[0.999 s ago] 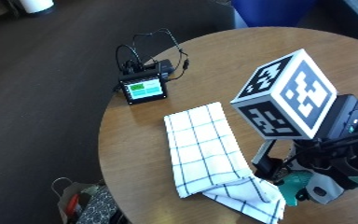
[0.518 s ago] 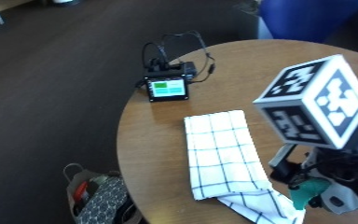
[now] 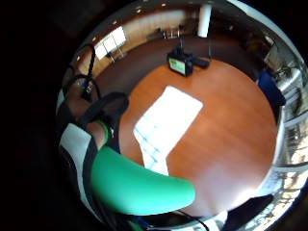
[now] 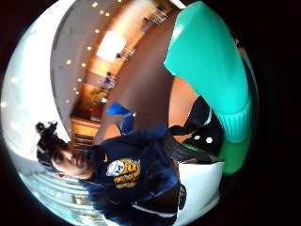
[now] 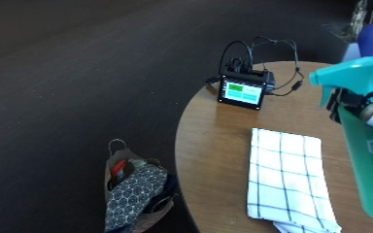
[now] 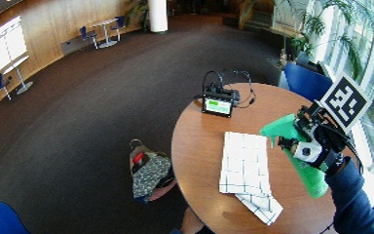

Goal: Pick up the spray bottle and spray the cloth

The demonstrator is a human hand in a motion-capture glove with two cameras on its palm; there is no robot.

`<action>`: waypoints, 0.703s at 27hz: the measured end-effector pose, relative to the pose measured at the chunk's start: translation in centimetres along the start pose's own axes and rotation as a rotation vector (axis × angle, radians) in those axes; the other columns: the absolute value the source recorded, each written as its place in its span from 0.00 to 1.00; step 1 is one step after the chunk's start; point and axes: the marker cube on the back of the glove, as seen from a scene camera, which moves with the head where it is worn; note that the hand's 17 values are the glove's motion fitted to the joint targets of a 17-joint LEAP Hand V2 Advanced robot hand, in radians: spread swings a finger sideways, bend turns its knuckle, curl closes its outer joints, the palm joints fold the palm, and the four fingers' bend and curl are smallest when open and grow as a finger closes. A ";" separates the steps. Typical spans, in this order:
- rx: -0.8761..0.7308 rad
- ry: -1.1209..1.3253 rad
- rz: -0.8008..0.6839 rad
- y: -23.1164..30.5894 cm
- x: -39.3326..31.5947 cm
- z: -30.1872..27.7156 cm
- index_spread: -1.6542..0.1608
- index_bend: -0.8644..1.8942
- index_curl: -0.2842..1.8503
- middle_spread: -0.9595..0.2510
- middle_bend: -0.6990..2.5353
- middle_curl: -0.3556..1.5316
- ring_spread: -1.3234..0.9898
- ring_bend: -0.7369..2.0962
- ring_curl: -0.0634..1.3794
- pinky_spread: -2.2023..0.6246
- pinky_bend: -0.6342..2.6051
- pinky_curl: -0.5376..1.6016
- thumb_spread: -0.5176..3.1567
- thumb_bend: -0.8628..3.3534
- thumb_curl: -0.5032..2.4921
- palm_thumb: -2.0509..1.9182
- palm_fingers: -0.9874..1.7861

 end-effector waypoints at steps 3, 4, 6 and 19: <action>0.222 -0.161 0.021 -1.3 1.5 -0.4 0.76 0.37 0.34 0.69 0.34 0.45 0.48 0.48 0.35 0.70 0.36 0.43 0.33 0.20 0.40 0.73 0.80; 0.300 -0.214 0.030 -2.0 2.2 -0.3 0.76 0.37 0.34 0.69 0.34 0.45 0.49 0.48 0.35 0.70 0.37 0.43 0.34 0.20 0.40 0.73 0.80; 0.438 -0.331 0.060 -3.5 3.7 0.1 0.76 0.37 0.34 0.69 0.34 0.45 0.49 0.47 0.34 0.71 0.37 0.43 0.34 0.20 0.40 0.73 0.79; 0.466 -0.524 0.154 -12.3 7.8 6.1 0.76 0.37 0.34 0.72 0.32 0.44 0.50 0.43 0.32 0.76 0.29 0.40 0.42 0.21 0.39 0.75 0.71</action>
